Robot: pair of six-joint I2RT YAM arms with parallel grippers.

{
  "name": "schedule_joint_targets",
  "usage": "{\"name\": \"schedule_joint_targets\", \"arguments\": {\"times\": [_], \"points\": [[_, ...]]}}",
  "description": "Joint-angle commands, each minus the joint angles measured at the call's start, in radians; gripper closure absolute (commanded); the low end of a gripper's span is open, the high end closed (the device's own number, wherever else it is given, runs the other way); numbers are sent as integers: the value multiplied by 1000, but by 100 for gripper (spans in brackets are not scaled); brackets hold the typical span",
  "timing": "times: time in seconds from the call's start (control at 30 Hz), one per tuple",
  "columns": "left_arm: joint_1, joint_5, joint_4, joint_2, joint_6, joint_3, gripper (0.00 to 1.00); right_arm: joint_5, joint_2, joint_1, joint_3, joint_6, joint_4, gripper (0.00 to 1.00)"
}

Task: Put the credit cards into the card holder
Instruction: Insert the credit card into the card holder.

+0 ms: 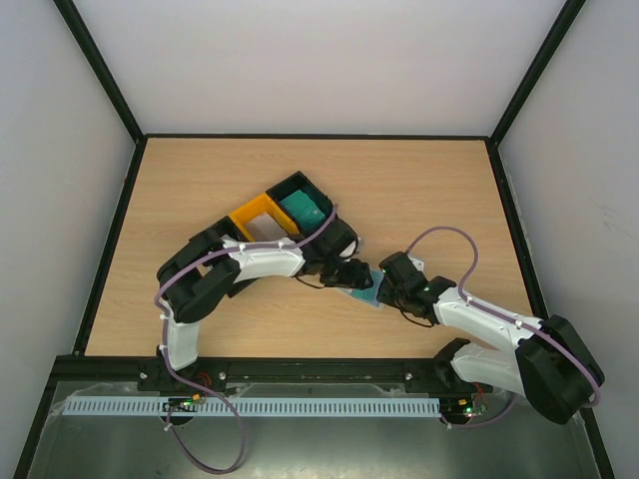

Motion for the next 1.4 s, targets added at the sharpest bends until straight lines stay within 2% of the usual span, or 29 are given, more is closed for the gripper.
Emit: {"name": "schedule_joint_targets", "arguments": {"times": [0.0, 0.23, 0.57, 0.7, 0.77, 0.9, 1.2, 1.3, 1.37], "points": [[-3, -81, -96, 15, 53, 74, 28, 14, 15, 2, -12, -2, 17, 58], [2, -133, -133, 48, 74, 135, 30, 18, 20, -4, -5, -6, 28, 58], [3, -115, -154, 126, 73, 174, 52, 12, 28, -10, -4, -12, 39, 58], [-1, -74, -137, 135, 75, 171, 63, 10, 28, -11, -4, -11, 41, 58], [-3, -52, -130, 134, 78, 171, 66, 10, 29, -10, -4, -11, 42, 58], [-3, -1, -106, 135, 82, 162, 69, 7, 29, -11, -5, -10, 47, 58], [-2, 120, -10, 126, 85, 138, 70, 9, 3, -11, -9, -9, 59, 58], [-3, 70, -32, 109, 81, 132, 69, 42, -10, -10, 2, -2, 28, 58], [-2, 14, -51, 65, 78, 119, 65, 79, -24, -11, 15, 4, -9, 58]]}}
